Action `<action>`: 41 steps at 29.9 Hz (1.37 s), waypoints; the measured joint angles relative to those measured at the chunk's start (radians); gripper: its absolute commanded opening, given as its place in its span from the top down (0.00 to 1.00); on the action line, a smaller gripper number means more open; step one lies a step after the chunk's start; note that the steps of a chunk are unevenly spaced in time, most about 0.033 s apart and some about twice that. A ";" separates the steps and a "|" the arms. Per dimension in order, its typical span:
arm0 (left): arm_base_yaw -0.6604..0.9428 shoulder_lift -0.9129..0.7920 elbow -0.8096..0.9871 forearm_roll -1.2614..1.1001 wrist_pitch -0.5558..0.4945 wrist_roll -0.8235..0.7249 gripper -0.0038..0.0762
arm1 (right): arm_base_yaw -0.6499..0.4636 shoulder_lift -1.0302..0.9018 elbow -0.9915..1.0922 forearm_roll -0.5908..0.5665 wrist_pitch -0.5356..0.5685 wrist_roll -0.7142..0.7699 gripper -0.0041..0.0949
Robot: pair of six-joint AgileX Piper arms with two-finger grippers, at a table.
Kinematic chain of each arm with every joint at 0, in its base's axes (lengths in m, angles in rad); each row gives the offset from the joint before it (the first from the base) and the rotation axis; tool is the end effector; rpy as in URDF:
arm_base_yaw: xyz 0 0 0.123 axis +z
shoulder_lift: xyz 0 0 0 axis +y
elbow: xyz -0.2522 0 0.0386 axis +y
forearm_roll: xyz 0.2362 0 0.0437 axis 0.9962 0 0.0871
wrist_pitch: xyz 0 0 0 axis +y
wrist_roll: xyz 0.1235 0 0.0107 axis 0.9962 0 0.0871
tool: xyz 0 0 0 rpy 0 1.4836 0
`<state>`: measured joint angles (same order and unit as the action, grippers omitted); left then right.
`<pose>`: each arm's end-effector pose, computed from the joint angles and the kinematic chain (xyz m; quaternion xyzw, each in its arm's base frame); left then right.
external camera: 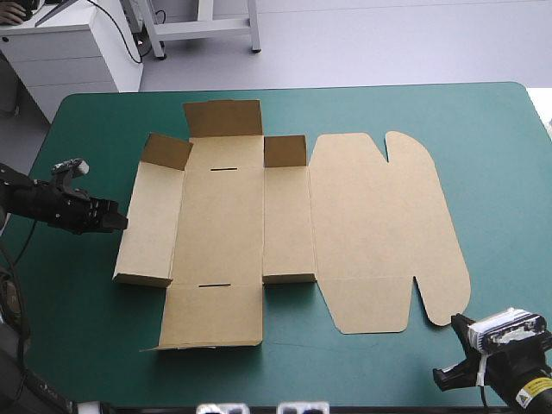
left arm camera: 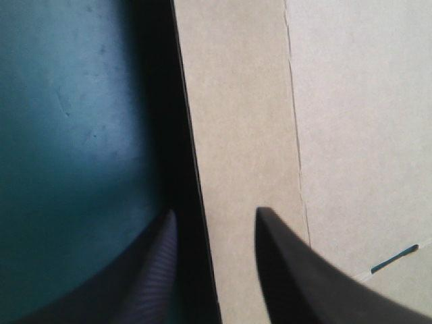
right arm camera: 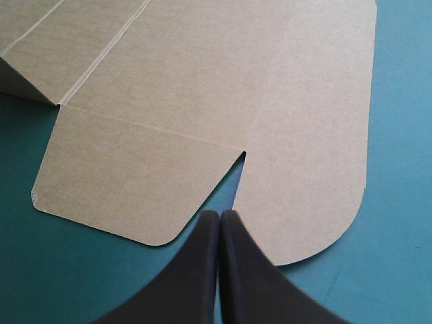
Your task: Fold the box
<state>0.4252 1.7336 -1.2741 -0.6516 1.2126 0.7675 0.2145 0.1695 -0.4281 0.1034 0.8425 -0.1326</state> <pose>0.3177 0.0665 0.1982 0.0487 0.9530 -0.2511 0.1624 0.0799 0.0272 0.2475 -0.1385 0.8469 0.0716 0.5084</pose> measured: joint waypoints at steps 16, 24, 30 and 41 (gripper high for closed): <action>-0.126 0.052 0.000 0.045 -0.005 -0.122 0.25 | 0.000 0.000 0.000 0.000 0.000 0.000 0.98; -0.158 0.065 0.057 0.062 -0.011 -0.182 0.43 | 0.000 0.000 0.000 0.000 0.000 0.000 0.98; -0.159 0.052 0.137 -0.011 -0.029 -0.168 0.43 | 0.000 0.000 0.000 -0.005 0.000 0.000 0.98; -0.168 0.065 0.171 -0.202 -0.022 -0.129 0.95 | 0.000 0.000 -0.001 -0.011 0.000 0.000 0.98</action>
<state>0.2572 1.7984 -1.1028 -0.8538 1.1906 0.6385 0.2145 0.1695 -0.4288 0.0925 0.8425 -0.1326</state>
